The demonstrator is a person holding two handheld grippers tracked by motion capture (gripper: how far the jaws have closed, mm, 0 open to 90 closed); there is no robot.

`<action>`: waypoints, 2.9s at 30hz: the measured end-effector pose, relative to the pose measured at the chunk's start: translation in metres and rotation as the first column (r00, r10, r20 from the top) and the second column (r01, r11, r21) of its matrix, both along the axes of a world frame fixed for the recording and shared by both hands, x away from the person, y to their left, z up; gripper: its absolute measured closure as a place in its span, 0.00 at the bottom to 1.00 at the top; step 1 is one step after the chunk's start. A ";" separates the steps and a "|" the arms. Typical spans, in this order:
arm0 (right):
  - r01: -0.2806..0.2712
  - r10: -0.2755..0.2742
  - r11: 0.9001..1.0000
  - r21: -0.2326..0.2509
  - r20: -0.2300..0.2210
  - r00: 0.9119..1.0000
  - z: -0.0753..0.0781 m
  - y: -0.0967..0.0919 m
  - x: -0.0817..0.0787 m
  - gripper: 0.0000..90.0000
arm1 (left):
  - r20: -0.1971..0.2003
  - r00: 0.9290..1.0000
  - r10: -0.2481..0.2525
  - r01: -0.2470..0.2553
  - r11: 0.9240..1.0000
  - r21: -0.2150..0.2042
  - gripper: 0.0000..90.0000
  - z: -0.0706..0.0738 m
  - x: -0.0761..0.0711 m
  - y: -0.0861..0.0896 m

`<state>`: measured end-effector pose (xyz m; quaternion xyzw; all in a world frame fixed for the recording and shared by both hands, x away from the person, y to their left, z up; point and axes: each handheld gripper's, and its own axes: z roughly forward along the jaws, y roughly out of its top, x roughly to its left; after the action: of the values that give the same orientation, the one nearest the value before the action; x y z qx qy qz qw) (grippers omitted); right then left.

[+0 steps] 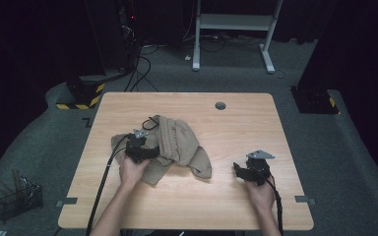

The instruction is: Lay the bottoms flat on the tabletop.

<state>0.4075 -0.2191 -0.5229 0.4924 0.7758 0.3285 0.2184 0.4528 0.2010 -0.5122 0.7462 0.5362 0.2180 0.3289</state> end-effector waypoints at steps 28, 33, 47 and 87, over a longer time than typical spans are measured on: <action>-0.001 0.001 1.000 0.001 -0.001 1.000 0.000 0.000 0.000 0.35 | 0.021 0.999 -0.042 0.042 0.999 0.003 0.23 -0.001 -0.019 -0.055; -0.001 0.001 1.000 0.001 -0.001 1.000 0.000 0.000 0.000 0.35 | 0.028 0.999 -0.046 0.046 0.999 0.001 0.23 -0.002 -0.023 -0.062; 0.002 -0.002 1.000 0.000 0.001 1.000 0.000 0.003 0.001 0.35 | 0.064 0.996 -0.055 0.056 0.998 -0.021 0.23 -0.006 -0.034 -0.070; -0.521 0.523 0.852 -0.048 0.111 0.845 0.033 0.112 -0.036 0.55 | 0.109 0.993 -0.048 0.055 0.997 -0.060 0.25 -0.012 -0.042 -0.068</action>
<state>0.3719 -0.1069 -0.4899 0.2405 0.8685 0.3983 0.1708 0.4105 0.1332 -0.5240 0.7363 0.5048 0.2321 0.3863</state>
